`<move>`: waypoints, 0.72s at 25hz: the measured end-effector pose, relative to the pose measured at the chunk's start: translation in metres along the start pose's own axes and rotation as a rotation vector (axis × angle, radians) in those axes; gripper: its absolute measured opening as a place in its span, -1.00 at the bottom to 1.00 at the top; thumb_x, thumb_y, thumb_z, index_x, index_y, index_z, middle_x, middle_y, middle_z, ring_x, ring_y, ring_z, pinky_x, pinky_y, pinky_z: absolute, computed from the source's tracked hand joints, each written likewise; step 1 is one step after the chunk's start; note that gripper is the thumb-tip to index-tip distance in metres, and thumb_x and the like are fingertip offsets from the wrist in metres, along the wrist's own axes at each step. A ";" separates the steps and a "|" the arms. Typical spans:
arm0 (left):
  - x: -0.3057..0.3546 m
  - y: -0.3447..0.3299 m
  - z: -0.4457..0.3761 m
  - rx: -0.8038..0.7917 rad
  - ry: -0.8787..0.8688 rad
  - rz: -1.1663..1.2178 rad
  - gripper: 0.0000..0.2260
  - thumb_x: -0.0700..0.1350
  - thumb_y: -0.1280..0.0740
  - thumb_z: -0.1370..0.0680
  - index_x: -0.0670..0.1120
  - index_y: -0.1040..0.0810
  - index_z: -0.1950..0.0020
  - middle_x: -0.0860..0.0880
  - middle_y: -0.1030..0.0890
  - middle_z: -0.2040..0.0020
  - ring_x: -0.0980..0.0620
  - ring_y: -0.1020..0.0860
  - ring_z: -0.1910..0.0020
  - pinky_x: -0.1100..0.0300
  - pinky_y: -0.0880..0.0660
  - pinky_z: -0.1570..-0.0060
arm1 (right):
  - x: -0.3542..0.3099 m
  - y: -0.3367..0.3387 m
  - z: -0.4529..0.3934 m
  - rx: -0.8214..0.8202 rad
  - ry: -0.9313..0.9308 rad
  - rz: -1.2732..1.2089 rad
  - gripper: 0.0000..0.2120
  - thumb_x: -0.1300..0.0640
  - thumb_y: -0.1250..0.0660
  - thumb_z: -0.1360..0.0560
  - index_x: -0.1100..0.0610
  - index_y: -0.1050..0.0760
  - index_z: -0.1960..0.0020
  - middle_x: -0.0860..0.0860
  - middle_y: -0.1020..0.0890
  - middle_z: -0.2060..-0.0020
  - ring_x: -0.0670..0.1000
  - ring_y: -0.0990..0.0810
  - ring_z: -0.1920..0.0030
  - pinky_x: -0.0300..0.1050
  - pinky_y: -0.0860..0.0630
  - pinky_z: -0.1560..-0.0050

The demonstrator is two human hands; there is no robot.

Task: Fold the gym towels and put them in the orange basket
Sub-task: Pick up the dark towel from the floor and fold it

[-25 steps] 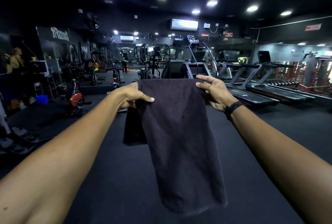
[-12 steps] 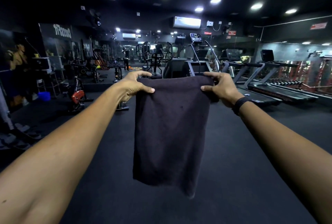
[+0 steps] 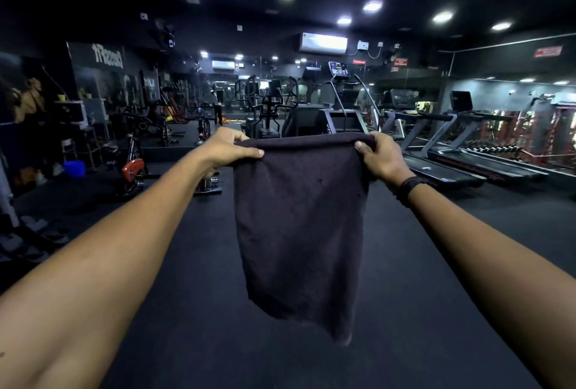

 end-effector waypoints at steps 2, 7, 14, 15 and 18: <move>-0.002 -0.002 0.003 -0.030 -0.009 0.202 -0.90 -0.20 -0.47 -0.46 -0.12 -0.58 0.08 -0.05 -0.63 0.17 0.04 -0.56 0.16 0.20 -0.51 0.14 | 0.000 0.000 0.000 0.054 -0.007 -0.174 -0.90 0.13 -0.26 -0.59 0.12 -0.53 0.00 0.03 -0.61 0.11 0.05 -0.57 0.05 -0.08 -0.49 0.03; 0.016 -0.004 0.000 0.170 -0.052 0.630 -0.92 -0.22 -0.37 -0.54 -0.08 -0.55 0.14 0.04 -0.65 0.29 0.13 -0.59 0.30 0.27 -0.56 0.28 | -0.002 -0.018 0.021 -0.340 -0.083 -0.682 -0.51 -0.06 -0.48 -0.39 0.18 -0.52 -0.21 0.08 -0.65 -0.11 0.00 -0.63 -0.07 -0.05 -0.56 -0.11; -0.006 0.026 -0.017 0.413 0.213 0.783 -0.91 -0.21 -0.26 -0.58 -0.08 -0.43 0.11 -0.06 -0.52 0.32 0.04 -0.52 0.46 0.16 -0.53 0.44 | 0.008 -0.054 0.058 -0.682 -0.219 -0.801 -0.36 -0.04 -0.60 -0.18 0.14 -0.53 -0.20 0.02 -0.68 -0.07 -0.03 -0.66 -0.05 -0.17 -0.60 0.02; -0.010 0.031 -0.017 0.436 0.241 0.806 -0.95 -0.23 -0.25 -0.58 -0.10 -0.45 0.05 -0.07 -0.53 0.31 0.04 -0.53 0.49 0.15 -0.54 0.48 | 0.002 -0.061 0.067 -0.757 -0.226 -0.756 -0.40 0.03 -0.55 -0.24 0.11 -0.50 -0.23 -0.03 -0.67 -0.08 -0.07 -0.65 -0.06 -0.21 -0.60 0.02; -0.032 0.046 -0.026 0.423 0.295 0.805 -0.74 -0.23 -0.16 -0.59 -0.14 -0.48 -0.25 -0.15 -0.65 0.06 -0.02 -0.61 0.37 0.08 -0.55 0.52 | -0.001 -0.072 0.074 -0.741 -0.228 -0.809 -0.30 0.03 -0.66 -0.10 0.12 -0.54 -0.19 0.02 -0.68 -0.09 -0.02 -0.65 -0.08 -0.17 -0.60 0.00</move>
Point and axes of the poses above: each hand's wrist, its own z-axis away from the middle knuckle, its own y-axis out of the back of the hand, x = y × z, the point moved 5 cm from there along -z, towards the middle knuckle
